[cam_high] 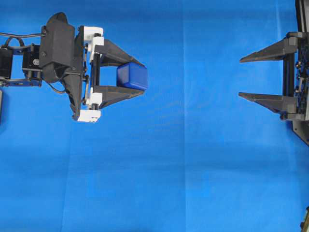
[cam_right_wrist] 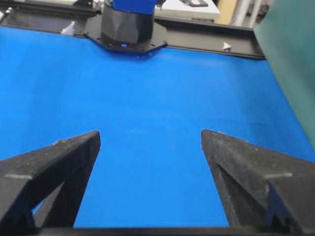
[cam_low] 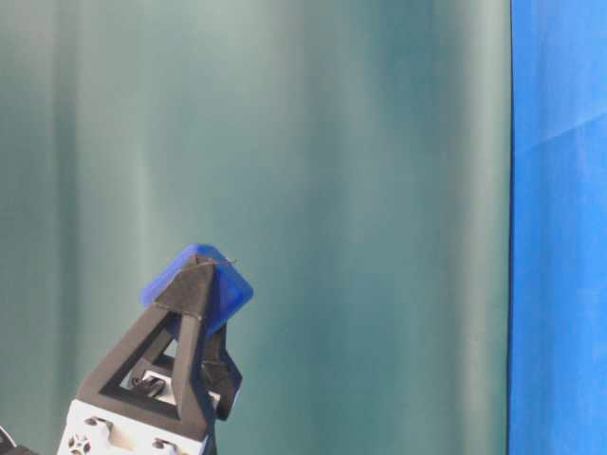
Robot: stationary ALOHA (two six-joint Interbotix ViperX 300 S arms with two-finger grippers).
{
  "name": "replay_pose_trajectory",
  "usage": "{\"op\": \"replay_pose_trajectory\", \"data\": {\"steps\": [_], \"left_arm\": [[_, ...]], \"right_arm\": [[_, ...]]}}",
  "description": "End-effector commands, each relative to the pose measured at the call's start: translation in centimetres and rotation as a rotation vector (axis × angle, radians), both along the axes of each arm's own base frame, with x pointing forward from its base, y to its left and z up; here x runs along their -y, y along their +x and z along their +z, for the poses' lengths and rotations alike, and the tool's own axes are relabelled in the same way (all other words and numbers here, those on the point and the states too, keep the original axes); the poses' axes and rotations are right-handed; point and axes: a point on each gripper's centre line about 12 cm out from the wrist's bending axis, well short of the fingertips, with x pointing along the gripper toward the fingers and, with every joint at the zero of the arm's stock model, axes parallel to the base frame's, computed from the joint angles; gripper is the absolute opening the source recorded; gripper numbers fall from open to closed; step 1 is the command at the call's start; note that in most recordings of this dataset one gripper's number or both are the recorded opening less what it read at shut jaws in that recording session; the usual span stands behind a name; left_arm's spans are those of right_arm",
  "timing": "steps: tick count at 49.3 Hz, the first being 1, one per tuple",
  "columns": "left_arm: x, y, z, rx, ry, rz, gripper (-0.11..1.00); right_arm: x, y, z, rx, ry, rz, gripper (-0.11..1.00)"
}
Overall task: Handover the blue block to the right arm after grasping it with the left arm, then place it in the designated position.
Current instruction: 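Hold the cube raised with the left gripper while opening the right gripper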
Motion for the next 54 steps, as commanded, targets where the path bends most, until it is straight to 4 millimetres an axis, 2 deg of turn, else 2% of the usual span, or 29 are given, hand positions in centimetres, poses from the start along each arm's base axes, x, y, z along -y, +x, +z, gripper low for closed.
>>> {"op": "replay_pose_trajectory", "data": {"steps": [1,22,33,54], "left_arm": [[0.1,-0.1,1.1,0.037,0.005,-0.003,0.48],[0.1,-0.2,1.2,0.043,0.002,-0.004,0.48],[0.1,-0.2,1.2,0.044,0.002,-0.002,0.48],[0.1,-0.1,1.4,0.063,-0.001,-0.004,0.48]], "right_arm": [[0.0,0.2,0.6,0.02,0.002,-0.001,0.96],[0.0,0.2,0.7,0.015,-0.025,0.003,0.96],[-1.0,0.3,1.1,0.017,-0.315,0.077,0.95],[-1.6,0.5,1.9,0.03,-0.676,0.134,0.94]]}}
